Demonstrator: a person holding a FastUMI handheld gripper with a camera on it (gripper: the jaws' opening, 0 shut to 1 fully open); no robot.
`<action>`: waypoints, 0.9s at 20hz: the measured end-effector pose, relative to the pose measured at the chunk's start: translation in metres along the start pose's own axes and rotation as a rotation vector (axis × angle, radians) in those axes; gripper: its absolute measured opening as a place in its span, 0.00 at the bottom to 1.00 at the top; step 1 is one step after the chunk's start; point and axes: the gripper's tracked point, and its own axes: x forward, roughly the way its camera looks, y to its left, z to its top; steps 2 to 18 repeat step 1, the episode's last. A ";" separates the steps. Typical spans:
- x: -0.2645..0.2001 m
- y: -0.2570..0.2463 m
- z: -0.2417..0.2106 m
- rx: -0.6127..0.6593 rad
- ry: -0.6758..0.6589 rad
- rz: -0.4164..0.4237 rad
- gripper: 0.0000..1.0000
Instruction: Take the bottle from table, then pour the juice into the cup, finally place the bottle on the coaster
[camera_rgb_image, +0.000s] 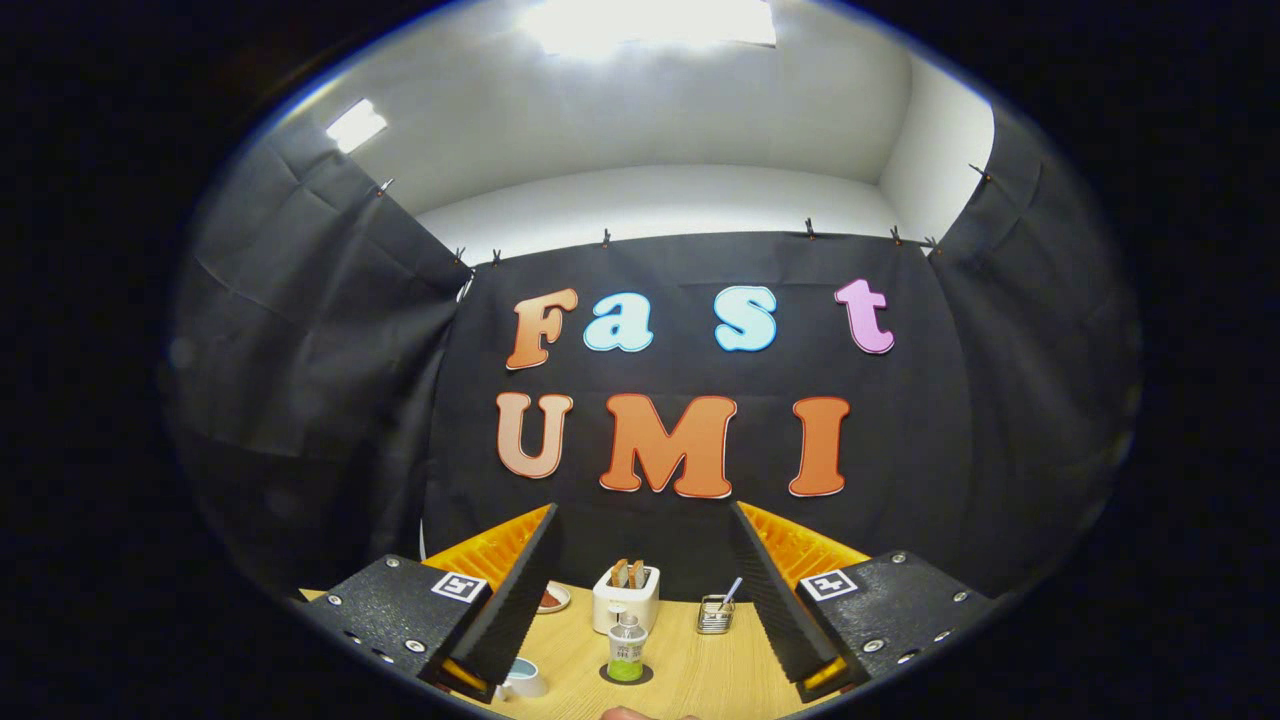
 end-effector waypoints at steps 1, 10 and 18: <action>0.000 -0.003 0.000 0.007 0.002 -0.004 0.98; 0.000 -0.003 0.000 0.007 0.002 -0.004 0.98; 0.000 -0.003 0.000 0.007 0.002 -0.004 0.98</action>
